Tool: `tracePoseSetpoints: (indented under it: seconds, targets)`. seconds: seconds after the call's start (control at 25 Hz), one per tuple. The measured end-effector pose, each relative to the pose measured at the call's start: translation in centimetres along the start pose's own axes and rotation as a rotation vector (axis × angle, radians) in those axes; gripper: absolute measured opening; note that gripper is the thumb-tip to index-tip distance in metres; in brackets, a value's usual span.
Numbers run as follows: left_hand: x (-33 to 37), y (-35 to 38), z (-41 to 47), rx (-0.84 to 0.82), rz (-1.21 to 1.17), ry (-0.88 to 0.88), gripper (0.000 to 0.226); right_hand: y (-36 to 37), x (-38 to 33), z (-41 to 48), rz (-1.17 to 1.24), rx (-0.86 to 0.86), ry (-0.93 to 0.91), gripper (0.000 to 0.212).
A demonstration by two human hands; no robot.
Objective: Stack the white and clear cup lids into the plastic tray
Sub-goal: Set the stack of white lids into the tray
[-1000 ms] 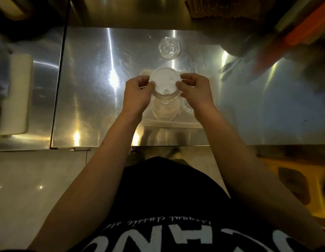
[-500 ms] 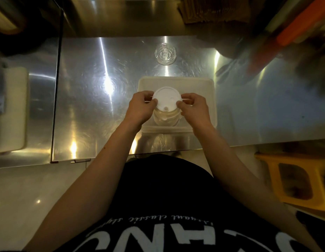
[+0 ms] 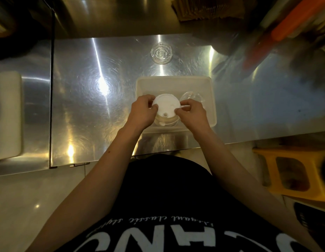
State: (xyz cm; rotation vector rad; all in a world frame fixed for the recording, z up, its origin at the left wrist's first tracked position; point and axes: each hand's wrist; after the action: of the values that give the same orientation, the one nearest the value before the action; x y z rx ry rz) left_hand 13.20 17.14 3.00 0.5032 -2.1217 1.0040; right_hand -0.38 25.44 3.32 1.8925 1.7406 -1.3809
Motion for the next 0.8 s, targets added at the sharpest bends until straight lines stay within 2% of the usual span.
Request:
tracePoseSetpoints:
  seconds: [0.36,0.8]
  targets:
    - [-0.2,0.2,-0.2,-0.013,0.021,-0.012,0.036,-0.2,-0.1,0.0,-0.031,-0.039,-0.015,0.042]
    - [0.2,0.4,-1.0,0.057,-0.031,-0.009,0.041,-0.4,0.1,0.0,0.001,-0.026,-0.047,0.045]
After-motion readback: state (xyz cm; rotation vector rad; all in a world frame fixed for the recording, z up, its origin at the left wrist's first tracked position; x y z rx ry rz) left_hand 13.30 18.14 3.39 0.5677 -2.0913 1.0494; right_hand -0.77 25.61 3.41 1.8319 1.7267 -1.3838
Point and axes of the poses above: each hand's wrist, its own z-axis towards the middle knuckle, its own y-axis out of the palm, x = y × z, and after that the axes turned 6 degrees about -x, right-handed
